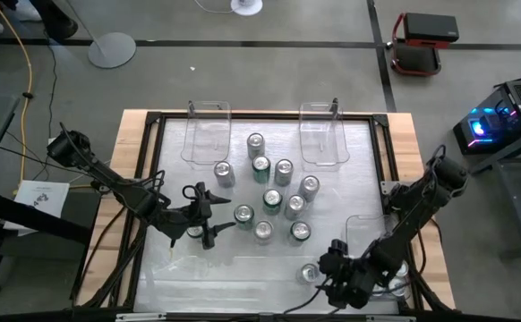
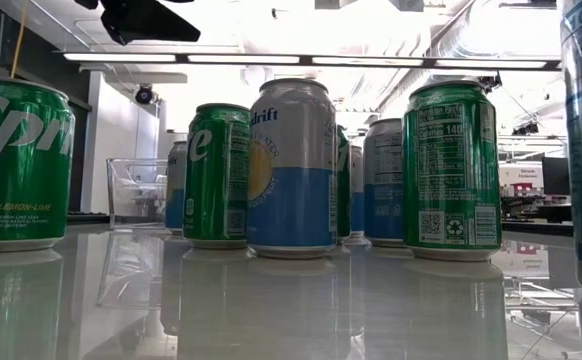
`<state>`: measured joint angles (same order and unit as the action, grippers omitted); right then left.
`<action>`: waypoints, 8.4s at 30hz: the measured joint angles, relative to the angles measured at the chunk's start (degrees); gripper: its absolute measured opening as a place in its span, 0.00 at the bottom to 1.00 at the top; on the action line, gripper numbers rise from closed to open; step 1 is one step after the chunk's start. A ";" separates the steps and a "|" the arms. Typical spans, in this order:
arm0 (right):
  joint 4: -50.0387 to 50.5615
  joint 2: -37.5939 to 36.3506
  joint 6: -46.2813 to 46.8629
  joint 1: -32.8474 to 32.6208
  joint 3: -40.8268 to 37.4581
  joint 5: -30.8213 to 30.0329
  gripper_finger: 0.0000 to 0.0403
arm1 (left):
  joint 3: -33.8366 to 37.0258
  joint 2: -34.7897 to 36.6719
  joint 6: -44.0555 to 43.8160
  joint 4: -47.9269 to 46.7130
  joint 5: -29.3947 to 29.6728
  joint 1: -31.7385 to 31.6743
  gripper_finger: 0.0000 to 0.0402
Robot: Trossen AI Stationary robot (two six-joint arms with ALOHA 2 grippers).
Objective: Sort soda cans
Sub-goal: Put the blue soda can into the bottom right transparent bin, then put the green soda can into the top right transparent bin
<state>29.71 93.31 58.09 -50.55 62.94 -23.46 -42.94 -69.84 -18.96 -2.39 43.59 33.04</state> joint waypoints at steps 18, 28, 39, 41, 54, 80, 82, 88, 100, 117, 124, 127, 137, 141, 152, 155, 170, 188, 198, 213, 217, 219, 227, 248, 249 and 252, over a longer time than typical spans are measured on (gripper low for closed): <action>-8.66 0.45 -12.11 -0.57 0.00 -15.63 0.81 | 0.02 0.00 -0.46 -0.20 0.00 0.00 0.75; -9.99 1.61 -16.16 -0.06 0.00 -13.93 0.81 | 0.02 0.00 -1.01 -0.37 -0.09 0.02 0.75; -11.82 4.91 -15.92 -0.06 0.00 -13.48 0.78 | 0.02 0.00 -1.46 -0.79 -0.20 0.00 0.75; -11.96 4.91 -16.11 -0.06 0.00 -13.59 0.77 | 0.02 0.00 -1.46 -0.79 -0.20 0.00 0.75; -11.66 2.96 -14.67 -0.15 -0.11 -14.72 0.54 | 0.02 0.00 -1.92 -0.78 -0.20 -0.02 0.75; 40.70 -23.81 16.17 -12.28 0.02 -22.52 0.54 | 0.02 0.00 -1.92 -0.79 -0.18 -0.02 0.75; 44.17 -23.80 19.71 -14.28 0.00 -21.87 0.54 | 0.02 0.02 -1.92 -0.79 -0.17 -0.02 0.75; 50.57 -23.77 33.73 -21.18 0.00 -21.03 0.54 | 0.02 0.01 -1.90 -0.79 -0.18 -0.02 0.75; 59.70 -19.50 56.18 -31.30 0.00 -10.49 0.54 | 0.02 0.01 -1.88 -1.00 -0.17 0.00 0.75; 60.03 -10.22 67.67 -37.19 0.00 -6.67 0.54 | 0.02 0.02 -1.36 -1.03 -0.17 0.00 0.75; 59.46 -10.09 66.98 -37.19 0.00 -6.30 0.54 | 0.02 0.02 -1.36 -1.03 -0.16 0.00 0.75; 59.38 -10.06 66.81 -37.19 0.00 -5.97 0.56 | 0.02 0.02 -1.37 -1.03 -0.15 -0.01 0.75; 58.85 -10.50 66.22 -37.17 -0.03 -2.56 0.60 | 0.02 0.02 -1.36 -1.01 -0.15 -0.02 0.75; 57.45 -11.23 66.09 -37.17 -0.09 -2.19 0.60 | 0.02 0.02 -1.38 -0.99 -0.11 -0.02 0.75; 56.07 -11.53 65.69 -36.81 -0.20 -2.38 0.60 | 0.02 0.02 -1.42 -0.70 0.00 -0.01 0.75; 55.78 -11.55 64.88 -36.21 -0.24 -2.51 0.60 | 0.02 0.02 -1.42 -0.70 0.18 0.00 0.75; 55.42 -11.62 61.59 -34.29 -0.04 -0.50 0.72 | 0.02 0.02 -1.42 -0.76 0.28 -0.02 0.75; 55.54 -20.09 62.42 -33.28 0.15 1.45 0.73 | 0.02 0.02 -1.84 -0.76 0.31 0.00 0.75; 42.95 -20.93 41.59 -22.50 0.15 -3.58 0.73 | 0.02 0.01 -1.90 -0.74 0.55 -0.06 0.75; 19.85 -20.63 -0.93 -6.77 -0.02 -23.48 0.73 | 0.00 0.02 -1.90 0.98 0.15 -2.35 0.75; 9.21 -18.93 -18.66 -1.35 -0.07 -19.32 0.73 | 0.00 0.02 -0.90 1.01 0.03 -2.68 0.75; 3.64 -17.28 -22.27 1.25 -0.04 -17.36 0.73 | 0.00 0.02 -0.87 0.98 -0.01 -2.83 0.75; -5.13 -11.68 -31.82 12.45 -0.09 -2.58 0.73 | 0.00 0.02 -0.85 0.94 0.00 -3.04 0.75; -2.95 -10.00 -43.67 19.02 0.92 4.20 0.82 | 0.00 0.02 -1.38 0.17 0.02 -3.02 0.75; -2.69 -10.00 -42.99 18.58 1.30 2.35 0.82 | 0.00 0.02 -1.38 0.17 0.02 -3.02 0.75; -1.20 -10.02 -39.36 17.69 1.66 -0.33 0.82 | 0.00 0.02 -1.42 0.11 0.02 -3.02 0.75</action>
<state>28.51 83.28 18.73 -32.86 64.60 -23.79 -42.94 -69.82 -20.38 -2.28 43.62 30.02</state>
